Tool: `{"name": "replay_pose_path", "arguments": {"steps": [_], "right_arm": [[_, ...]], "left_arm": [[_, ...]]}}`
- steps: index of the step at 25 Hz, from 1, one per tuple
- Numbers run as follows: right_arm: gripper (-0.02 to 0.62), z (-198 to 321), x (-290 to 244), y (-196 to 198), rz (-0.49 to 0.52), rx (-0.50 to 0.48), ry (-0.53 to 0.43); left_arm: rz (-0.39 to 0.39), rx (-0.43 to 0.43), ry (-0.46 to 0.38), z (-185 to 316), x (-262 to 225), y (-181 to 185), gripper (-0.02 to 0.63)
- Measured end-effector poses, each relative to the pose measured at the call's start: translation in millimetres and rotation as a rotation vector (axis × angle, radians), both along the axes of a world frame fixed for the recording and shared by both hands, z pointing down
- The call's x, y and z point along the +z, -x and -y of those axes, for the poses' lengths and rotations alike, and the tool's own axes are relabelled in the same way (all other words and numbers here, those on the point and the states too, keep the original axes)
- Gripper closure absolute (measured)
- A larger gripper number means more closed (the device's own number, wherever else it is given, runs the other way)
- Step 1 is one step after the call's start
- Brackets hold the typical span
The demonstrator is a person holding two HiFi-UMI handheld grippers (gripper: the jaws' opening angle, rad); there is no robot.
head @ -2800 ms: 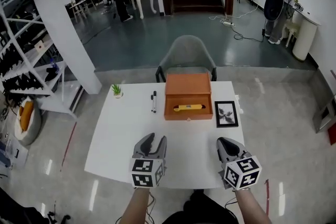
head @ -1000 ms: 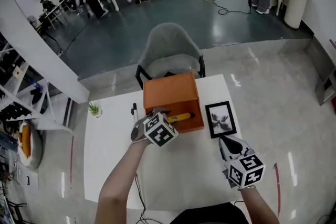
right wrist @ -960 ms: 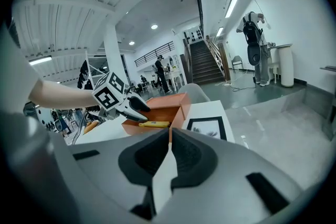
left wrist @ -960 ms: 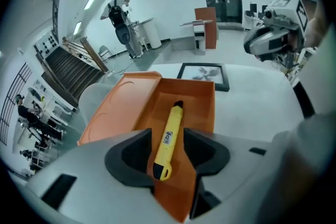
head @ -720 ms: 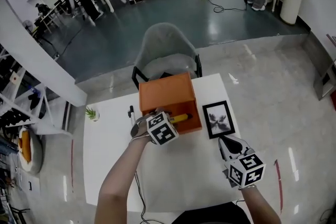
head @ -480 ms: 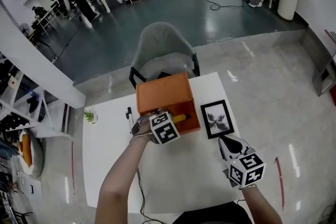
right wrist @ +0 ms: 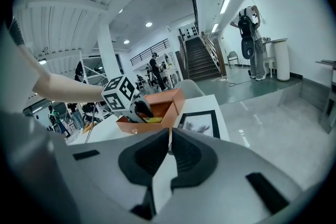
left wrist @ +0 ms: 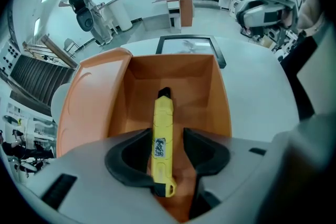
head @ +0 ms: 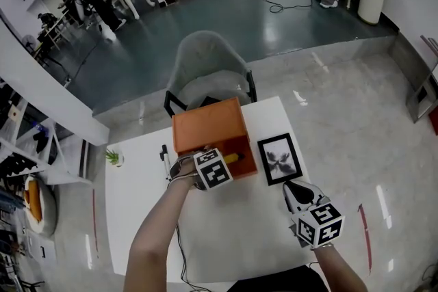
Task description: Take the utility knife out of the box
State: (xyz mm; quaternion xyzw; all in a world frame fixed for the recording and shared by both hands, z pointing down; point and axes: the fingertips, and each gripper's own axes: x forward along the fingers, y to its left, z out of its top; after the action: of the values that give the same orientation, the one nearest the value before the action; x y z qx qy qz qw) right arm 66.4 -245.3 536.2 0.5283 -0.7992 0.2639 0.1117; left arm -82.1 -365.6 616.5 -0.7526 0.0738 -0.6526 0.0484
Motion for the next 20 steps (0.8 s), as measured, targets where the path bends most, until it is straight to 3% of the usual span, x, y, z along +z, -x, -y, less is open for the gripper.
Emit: {"name": "replay_pose_path", "arguments": {"steps": [6, 9, 20], "right_arm": [[0.595, 0.4, 1.8, 0.2, 0.007, -0.001, 0.007], [0.595, 1.9, 3.4, 0.3, 0.012, 0.001, 0.007], [0.595, 0.6, 1.6, 9.0, 0.023, -0.021, 0.01]], "left_arm": [[-0.004, -0.02, 0.084, -1.7, 2.9, 0.9, 0.425], [-0.013, -0.032, 0.114, -6.6, 4.4, 1.0, 0.479], [-0.038, -0.044, -0.033, -2.6, -2.1, 1.9, 0.497]]}}
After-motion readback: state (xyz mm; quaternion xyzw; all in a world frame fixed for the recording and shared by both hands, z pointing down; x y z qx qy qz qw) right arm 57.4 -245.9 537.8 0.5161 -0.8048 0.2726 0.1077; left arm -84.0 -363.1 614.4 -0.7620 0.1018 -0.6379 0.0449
